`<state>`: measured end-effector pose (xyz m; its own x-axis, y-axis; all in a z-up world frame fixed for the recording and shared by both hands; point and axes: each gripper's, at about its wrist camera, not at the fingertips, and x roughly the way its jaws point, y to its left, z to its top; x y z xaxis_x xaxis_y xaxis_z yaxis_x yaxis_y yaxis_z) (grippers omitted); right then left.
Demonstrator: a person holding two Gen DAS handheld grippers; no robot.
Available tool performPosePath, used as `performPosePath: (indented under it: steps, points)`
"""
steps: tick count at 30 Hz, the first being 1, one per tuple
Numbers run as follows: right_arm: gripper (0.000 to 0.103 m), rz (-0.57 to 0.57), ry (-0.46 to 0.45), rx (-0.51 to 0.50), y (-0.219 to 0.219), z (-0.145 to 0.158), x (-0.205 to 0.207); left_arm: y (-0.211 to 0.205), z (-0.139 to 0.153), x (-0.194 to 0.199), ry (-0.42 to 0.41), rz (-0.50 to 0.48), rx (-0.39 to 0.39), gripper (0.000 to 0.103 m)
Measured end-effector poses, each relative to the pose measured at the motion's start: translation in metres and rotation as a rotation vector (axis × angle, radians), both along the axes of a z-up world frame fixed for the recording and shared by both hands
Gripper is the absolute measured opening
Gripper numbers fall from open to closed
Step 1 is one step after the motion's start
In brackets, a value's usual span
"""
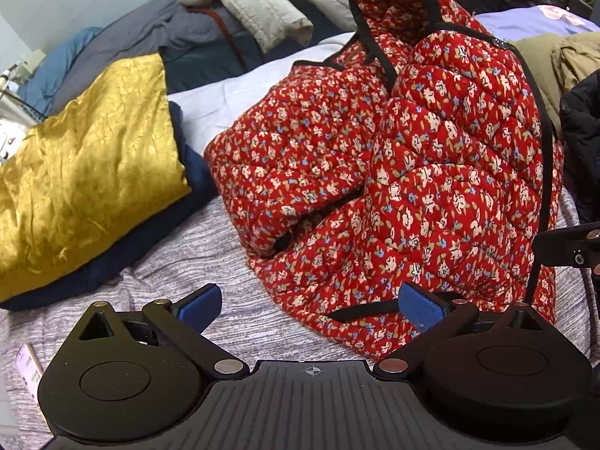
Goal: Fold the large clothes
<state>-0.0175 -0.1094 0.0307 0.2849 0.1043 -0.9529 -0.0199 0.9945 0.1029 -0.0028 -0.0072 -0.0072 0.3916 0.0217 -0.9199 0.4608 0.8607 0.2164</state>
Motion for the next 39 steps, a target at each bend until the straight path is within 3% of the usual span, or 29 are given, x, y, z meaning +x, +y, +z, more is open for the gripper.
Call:
performPosePath:
  steps: [39]
  points:
    - [0.102, 0.020, 0.026, 0.003, 0.0033, -0.0060, 0.0000, 0.0015, -0.0068, -0.0009, 0.005, 0.003, 0.004, 0.103]
